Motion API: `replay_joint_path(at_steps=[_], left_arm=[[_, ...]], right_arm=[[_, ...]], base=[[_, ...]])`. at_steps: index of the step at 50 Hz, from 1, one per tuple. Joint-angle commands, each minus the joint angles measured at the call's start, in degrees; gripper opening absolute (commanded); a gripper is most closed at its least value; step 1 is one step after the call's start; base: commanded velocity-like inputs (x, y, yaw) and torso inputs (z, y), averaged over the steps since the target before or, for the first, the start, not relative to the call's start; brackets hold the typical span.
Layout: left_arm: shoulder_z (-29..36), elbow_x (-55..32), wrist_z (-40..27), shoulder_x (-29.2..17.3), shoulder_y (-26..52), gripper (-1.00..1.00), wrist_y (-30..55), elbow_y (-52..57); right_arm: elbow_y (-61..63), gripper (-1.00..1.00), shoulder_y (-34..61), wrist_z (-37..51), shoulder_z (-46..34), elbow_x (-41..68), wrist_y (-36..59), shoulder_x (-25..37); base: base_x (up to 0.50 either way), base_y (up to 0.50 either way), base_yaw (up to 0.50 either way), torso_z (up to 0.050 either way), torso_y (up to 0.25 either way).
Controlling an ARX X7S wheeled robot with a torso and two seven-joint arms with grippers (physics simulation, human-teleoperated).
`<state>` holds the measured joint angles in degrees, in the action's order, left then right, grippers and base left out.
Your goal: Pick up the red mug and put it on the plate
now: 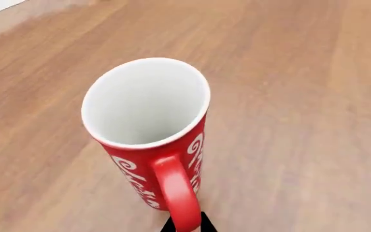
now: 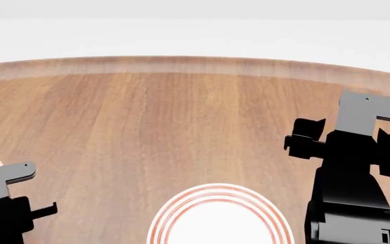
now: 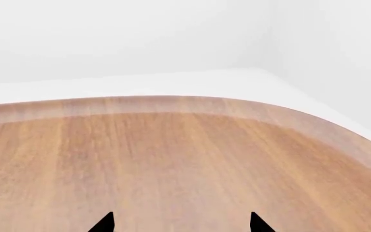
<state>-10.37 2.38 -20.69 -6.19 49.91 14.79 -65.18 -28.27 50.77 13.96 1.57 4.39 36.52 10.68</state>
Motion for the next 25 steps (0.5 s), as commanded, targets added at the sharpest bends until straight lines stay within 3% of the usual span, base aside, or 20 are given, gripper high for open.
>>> replay_joint_path(at_steps=[1,6,12,25], left_arm=[[4.77,1.04,8.69,1.63,-6.12,-1.00,13.93,23.93],[8.79,0.65,14.74,2.26,-9.94,-1.00,21.09,36.14],[11.97,-1.12,20.15,2.30,-11.02,-1.00,25.38,42.47],[19.98,-1.81,24.95,4.34,-5.47,-1.00,21.60,38.14]], right_arm=[[-0.51,1.00,0.23,0.11,-0.22,0.26,-0.18,0.02],[0.31,1.00,0.13,0.32,-0.26,0.37,0.56,0.09],[0.40,1.00,0.31,0.35,-0.30,0.59,0.67,0.14],[-0.14,1.00,0.56,0.35,-0.55,0.97,0.22,0.04]], base=[[0.00,0.00,0.00,0.000,0.000],[0.00,0.00,0.00,0.000,0.000],[0.00,0.00,0.00,0.000,0.000],[0.00,0.00,0.00,0.000,0.000]])
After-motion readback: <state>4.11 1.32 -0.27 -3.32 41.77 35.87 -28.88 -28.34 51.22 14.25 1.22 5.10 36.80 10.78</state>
